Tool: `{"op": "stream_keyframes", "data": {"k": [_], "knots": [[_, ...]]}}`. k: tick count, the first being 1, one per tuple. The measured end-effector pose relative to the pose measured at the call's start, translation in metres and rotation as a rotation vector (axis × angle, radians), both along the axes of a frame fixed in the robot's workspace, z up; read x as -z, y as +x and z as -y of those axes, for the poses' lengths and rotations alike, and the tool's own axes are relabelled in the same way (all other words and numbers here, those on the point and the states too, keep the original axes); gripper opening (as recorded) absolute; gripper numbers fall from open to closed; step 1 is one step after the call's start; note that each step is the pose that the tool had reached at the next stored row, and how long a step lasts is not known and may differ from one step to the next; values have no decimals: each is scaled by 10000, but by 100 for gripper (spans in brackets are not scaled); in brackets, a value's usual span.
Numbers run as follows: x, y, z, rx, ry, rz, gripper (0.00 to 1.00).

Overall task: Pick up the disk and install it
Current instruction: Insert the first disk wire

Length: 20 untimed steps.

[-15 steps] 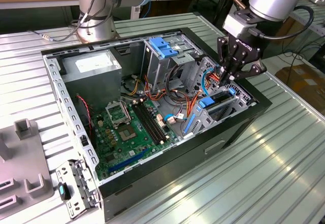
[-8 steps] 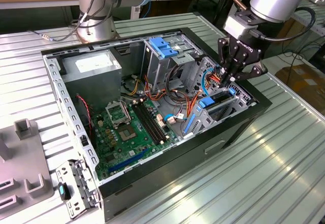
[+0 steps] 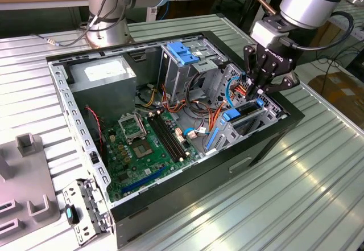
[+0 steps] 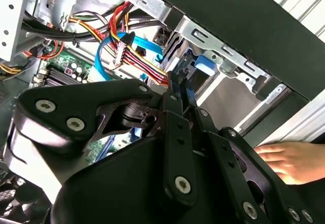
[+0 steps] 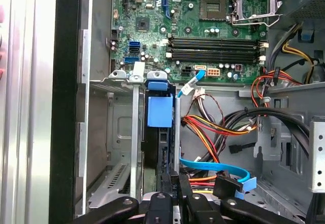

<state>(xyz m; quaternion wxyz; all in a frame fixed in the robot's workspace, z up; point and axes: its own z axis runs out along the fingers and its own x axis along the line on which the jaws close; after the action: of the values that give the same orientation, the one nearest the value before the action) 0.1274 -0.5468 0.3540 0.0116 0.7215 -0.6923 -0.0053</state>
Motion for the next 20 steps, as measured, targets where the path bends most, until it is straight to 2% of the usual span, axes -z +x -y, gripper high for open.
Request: {"op": "stream_keyframes", "data": {"k": [6, 10, 20], "knots": [[12, -8, 38, -14, 4, 2, 17], [15, -25, 40, -32, 10, 57, 17], [34, -12, 44, 259, 12, 40, 17]]}}
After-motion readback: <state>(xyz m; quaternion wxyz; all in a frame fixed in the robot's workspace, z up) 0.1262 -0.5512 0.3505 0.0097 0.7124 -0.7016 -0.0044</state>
